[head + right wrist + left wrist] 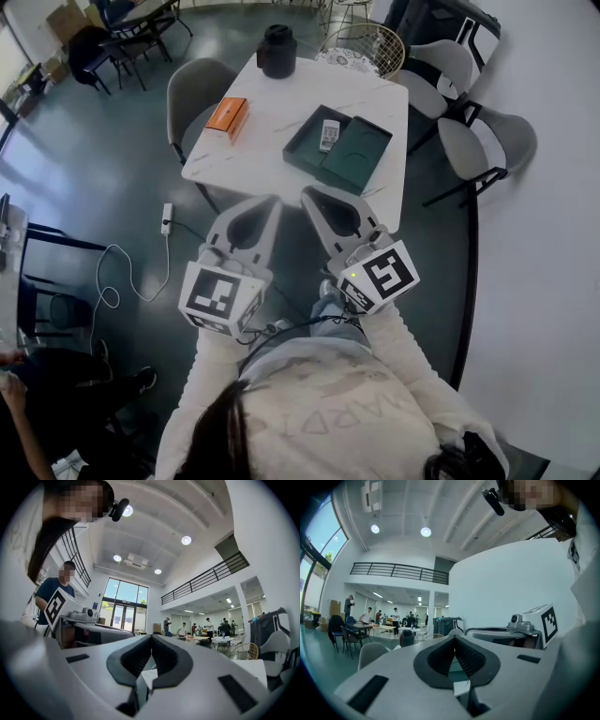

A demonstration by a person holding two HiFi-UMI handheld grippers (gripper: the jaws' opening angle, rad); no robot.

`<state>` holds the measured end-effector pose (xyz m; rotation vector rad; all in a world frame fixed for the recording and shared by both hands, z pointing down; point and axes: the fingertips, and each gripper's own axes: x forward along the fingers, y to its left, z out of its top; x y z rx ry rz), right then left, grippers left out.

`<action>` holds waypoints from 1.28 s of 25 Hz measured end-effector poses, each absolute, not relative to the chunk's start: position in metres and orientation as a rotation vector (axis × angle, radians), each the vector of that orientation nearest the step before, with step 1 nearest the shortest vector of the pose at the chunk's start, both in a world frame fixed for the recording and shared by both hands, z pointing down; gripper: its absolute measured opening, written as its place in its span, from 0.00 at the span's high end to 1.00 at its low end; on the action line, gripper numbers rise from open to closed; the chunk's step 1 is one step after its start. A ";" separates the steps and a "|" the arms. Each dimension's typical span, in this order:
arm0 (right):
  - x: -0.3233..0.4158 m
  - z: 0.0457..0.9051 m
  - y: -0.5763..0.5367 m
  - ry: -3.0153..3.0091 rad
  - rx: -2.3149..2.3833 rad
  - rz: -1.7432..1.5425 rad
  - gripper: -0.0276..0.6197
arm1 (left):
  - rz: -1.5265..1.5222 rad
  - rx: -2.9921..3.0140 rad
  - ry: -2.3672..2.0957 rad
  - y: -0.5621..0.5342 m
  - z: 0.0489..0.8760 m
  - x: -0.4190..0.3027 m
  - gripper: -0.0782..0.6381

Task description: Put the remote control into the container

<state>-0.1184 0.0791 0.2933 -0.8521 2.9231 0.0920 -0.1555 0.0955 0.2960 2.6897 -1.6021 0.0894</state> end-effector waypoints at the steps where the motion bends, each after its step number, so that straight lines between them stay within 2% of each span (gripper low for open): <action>1: -0.120 0.292 0.080 2.924 -0.855 0.097 0.93 | 0.087 2.691 -1.605 0.096 0.294 -0.157 0.87; 32: -0.106 0.281 0.074 2.926 -0.849 0.129 0.93 | 0.062 2.678 -1.651 0.083 0.285 -0.145 0.87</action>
